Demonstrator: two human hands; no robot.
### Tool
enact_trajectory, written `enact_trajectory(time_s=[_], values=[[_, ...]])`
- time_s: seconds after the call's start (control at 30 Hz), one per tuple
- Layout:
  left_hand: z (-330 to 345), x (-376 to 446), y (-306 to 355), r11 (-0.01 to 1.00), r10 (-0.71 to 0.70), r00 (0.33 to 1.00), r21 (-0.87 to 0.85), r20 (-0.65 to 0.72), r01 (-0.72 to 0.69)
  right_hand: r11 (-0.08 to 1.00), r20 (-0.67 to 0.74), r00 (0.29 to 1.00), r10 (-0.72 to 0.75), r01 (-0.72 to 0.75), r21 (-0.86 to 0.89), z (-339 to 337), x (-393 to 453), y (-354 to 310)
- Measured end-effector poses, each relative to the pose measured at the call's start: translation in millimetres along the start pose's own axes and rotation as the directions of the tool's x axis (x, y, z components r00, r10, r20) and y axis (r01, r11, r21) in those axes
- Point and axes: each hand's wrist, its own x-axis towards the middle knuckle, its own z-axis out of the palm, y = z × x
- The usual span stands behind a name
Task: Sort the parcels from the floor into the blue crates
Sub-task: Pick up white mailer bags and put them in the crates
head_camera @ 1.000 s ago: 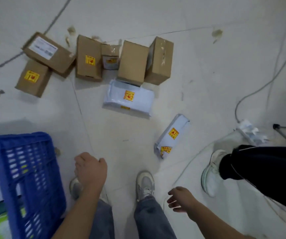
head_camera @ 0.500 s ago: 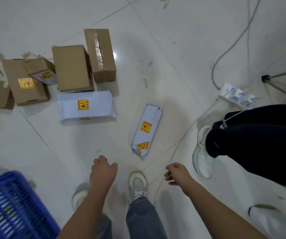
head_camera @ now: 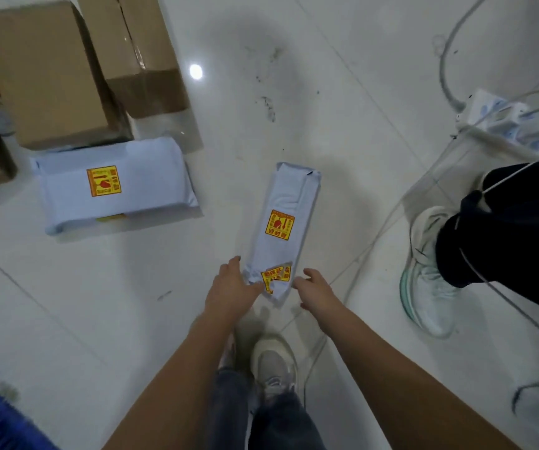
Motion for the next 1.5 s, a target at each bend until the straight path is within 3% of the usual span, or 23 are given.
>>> enact_trajectory(time_s=[0.23,0.37,0.47,0.57,0.7,0.77,0.87,0.93,1.03,1.1,1.17,1.2,1.23,1.3,1.33,1.4,1.5], values=[[17,33,-2,0.961,0.104,0.994,-0.261,0.041,-0.09,0.995,-0.01,1.0,0.004,-0.003,0.097,24,42,-2],[13,21,4,0.957,0.076,0.997,-0.284,0.025,-0.066,0.98,-0.01,1.0,0.026,-0.023,0.196,23,39,1],[0,-2,11,0.94,0.105,0.994,-0.326,0.012,-0.095,0.993,-0.041,0.999,-0.014,0.019,0.114,18,23,1],[-14,-28,20,0.949,0.106,0.99,-0.307,0.097,-0.072,0.979,-0.07,0.998,0.003,0.011,0.205,13,-1,-2],[-35,-60,34,0.921,0.089,0.988,-0.387,0.122,-0.035,0.951,0.037,0.999,-0.026,0.013,0.309,8,-41,-18],[-49,-73,41,0.891,0.038,0.987,-0.452,0.155,0.037,0.96,0.028,0.998,-0.055,0.045,0.275,5,-62,-29],[-65,-93,47,0.858,-0.006,0.991,-0.508,0.136,0.075,0.981,-0.054,0.98,-0.193,0.194,0.022,4,-103,-43],[-76,-106,54,0.832,0.012,0.999,-0.555,0.042,0.013,0.9,-0.08,0.923,-0.377,0.345,-0.266,10,-132,-45],[-94,-122,62,0.74,-0.008,0.994,-0.669,-0.108,-0.067,0.534,-0.005,0.757,-0.654,0.456,-0.712,24,-175,-43],[-106,-135,60,0.698,-0.047,0.983,-0.71,-0.177,-0.095,0.305,0.114,0.659,-0.743,0.486,-0.819,35,-196,-39],[-115,-145,45,0.702,-0.077,0.969,-0.703,-0.233,-0.113,0.247,0.222,0.64,-0.736,0.558,-0.792,43,-210,-33],[-121,-149,34,0.678,-0.084,0.969,-0.726,-0.233,-0.116,0.287,0.26,0.65,-0.715,0.611,-0.738,47,-215,-31],[-129,-154,23,0.635,-0.089,0.976,-0.766,-0.198,-0.098,0.4,0.234,0.667,-0.707,0.651,-0.646,51,-219,-31],[-146,-168,-2,0.509,-0.063,0.994,-0.859,-0.092,-0.047,0.73,0.014,0.772,-0.636,0.607,-0.313,57,-226,-40],[-154,-174,-15,0.442,-0.029,0.999,-0.897,-0.044,-0.027,0.837,-0.052,0.84,-0.54,0.53,-0.133,61,-229,-49],[-166,-187,-40,0.314,0.032,0.999,-0.949,0.006,-0.004,0.936,0.082,0.934,-0.349,0.351,-0.007,70,-236,-63],[-185,-208,-76,0.147,0.065,0.998,-0.989,-0.01,-0.019,0.912,0.393,0.882,-0.258,0.357,-0.202,104,-258,-71]])
